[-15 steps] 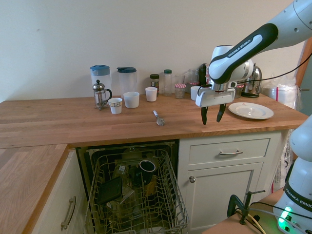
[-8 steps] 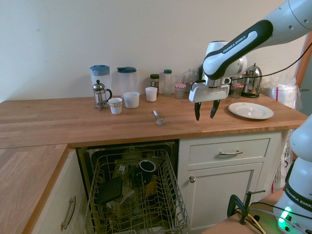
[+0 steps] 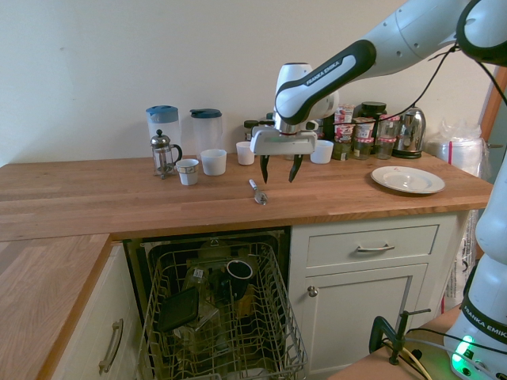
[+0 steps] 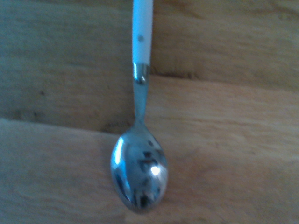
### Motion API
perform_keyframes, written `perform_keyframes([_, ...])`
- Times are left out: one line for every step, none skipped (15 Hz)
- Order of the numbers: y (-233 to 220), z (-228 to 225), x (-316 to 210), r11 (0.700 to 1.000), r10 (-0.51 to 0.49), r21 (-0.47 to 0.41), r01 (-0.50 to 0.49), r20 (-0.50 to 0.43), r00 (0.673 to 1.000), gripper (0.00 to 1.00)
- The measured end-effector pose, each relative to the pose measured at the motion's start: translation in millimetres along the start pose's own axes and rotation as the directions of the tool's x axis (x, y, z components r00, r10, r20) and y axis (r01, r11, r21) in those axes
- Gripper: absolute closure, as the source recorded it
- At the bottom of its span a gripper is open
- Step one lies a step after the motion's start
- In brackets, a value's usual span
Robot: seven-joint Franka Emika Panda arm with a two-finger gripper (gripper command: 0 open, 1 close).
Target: Put the spoon in the dishwasher
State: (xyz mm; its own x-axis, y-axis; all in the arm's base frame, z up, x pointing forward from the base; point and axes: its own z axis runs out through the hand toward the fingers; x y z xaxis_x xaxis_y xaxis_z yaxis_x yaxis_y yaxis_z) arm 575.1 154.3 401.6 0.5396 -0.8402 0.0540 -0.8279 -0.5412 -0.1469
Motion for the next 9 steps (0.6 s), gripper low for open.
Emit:
perform_keyframes([-14,4,-2,1.0,0.01,-0.005,-0.01,-0.012,1.0,0.0])
perform_keyframes([-28,8,-3,1.0,0.02,-0.011,-0.02,-0.02,1.0,0.0])
perform_keyframes([-39,11,-3,0.999,0.029,-0.017,-0.03,-0.028,0.999,0.0])
perform_keyframes([-50,17,-2,0.999,0.04,-0.021,-0.041,-0.031,0.999,0.0])
perform_keyframes([-59,25,-2,0.998,0.051,-0.026,-0.052,-0.033,0.998,0.0])
perform_keyframes([-65,33,-1,0.998,0.06,-0.035,-0.061,-0.032,0.998,0.0])
perform_keyframes([-71,42,0,0.997,0.066,-0.041,-0.067,-0.031,0.997,0.0])
perform_keyframes([-75,50,1,0.996,0.071,-0.046,-0.072,-0.031,0.997,0.0])
perform_keyframes([-77,56,4,0.996,0.076,-0.05,-0.077,-0.032,0.997,0.0])
